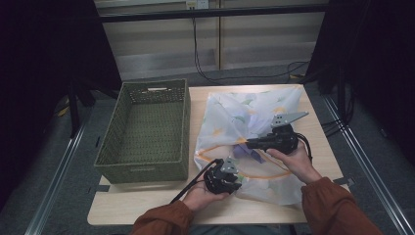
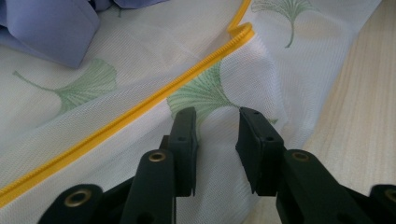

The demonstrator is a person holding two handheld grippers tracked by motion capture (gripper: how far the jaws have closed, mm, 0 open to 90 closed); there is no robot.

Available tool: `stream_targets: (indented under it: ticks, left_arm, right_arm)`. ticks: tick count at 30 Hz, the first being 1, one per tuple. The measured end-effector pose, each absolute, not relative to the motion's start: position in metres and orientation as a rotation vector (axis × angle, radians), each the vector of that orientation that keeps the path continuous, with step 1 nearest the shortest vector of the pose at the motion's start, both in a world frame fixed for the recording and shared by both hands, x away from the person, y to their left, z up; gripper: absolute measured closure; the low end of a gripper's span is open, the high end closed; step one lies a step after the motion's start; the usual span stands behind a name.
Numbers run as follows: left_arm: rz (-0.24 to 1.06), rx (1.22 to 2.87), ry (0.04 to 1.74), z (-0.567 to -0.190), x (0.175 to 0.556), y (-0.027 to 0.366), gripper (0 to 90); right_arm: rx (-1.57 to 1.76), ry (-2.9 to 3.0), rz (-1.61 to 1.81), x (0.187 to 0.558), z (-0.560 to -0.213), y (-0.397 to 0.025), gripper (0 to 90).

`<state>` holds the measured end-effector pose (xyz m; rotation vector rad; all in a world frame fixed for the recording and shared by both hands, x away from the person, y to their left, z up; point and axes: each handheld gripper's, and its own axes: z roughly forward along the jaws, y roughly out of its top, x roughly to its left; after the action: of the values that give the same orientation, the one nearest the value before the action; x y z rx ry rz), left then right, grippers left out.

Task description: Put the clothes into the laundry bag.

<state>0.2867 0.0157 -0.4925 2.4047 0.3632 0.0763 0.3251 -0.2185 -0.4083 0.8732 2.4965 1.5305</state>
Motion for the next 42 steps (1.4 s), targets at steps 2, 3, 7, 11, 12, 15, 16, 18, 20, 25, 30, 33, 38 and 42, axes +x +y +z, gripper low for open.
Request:
stream_targets:
  ticks: [2, 3, 7, 11, 12, 15, 16, 18, 20, 25, 30, 33, 38, 42]
  left_arm:
    - [0.082, 2.403, 0.375, -0.493, 0.286, 0.015, 67.4]
    - [0.085, 2.398, 0.379, -0.493, 0.286, 0.015, 67.4]
    - [0.086, 2.387, 0.385, -0.494, 0.285, 0.014, 67.3]
    - [0.089, 2.371, 0.4, -0.495, 0.284, 0.014, 67.9]
    - [0.085, 2.356, 0.411, -0.495, 0.283, 0.013, 68.3]
    - [0.09, 2.363, 0.412, -0.495, 0.285, 0.014, 71.3]
    - [0.084, 2.375, 0.401, -0.495, 0.287, 0.015, 72.2]
    - [0.096, 2.365, 0.409, -0.495, 0.285, 0.014, 72.4]
    - [0.095, 2.344, 0.433, -0.496, 0.283, 0.013, 72.4]
    - [0.093, 2.34, 0.441, -0.496, 0.284, 0.013, 73.0]
    - [0.072, 2.333, 0.442, -0.497, 0.282, 0.008, 72.9]
    - [0.075, 2.362, 0.404, -0.495, 0.279, 0.001, 72.8]
    - [0.042, 2.346, 0.387, -0.496, 0.274, -0.014, 71.0]
    - [0.041, 2.356, 0.37, -0.496, 0.276, -0.017, 71.2]
  right_arm:
    - [0.86, 2.502, 1.529, 0.322, -0.408, -0.217, 88.0]
    - [0.853, 2.504, 1.528, 0.321, -0.408, -0.217, 88.0]
    - [0.855, 2.529, 1.521, 0.317, -0.413, -0.215, 87.9]
    - [0.857, 2.576, 1.474, 0.312, -0.425, -0.212, 87.8]
    - [0.857, 2.59, 1.46, 0.311, -0.429, -0.211, 87.8]
    - [0.861, 2.614, 1.442, 0.308, -0.434, -0.21, 87.8]
    - [0.862, 2.623, 1.439, 0.306, -0.436, -0.209, 87.7]
    - [0.852, 2.655, 1.405, 0.301, -0.442, -0.208, 87.5]
    - [0.863, 2.674, 1.383, 0.299, -0.447, -0.207, 87.3]
    - [0.884, 2.72, 1.31, 0.299, -0.461, -0.205, 87.2]
    - [0.905, 2.732, 1.233, 0.303, -0.47, -0.206, 87.1]
    - [0.905, 2.735, 1.232, 0.305, -0.47, -0.21, 85.8]
    - [0.955, 2.718, 1.171, 0.301, -0.474, -0.226, 84.8]
    - [1.01, 2.719, 1.147, 0.302, -0.48, -0.233, 84.0]
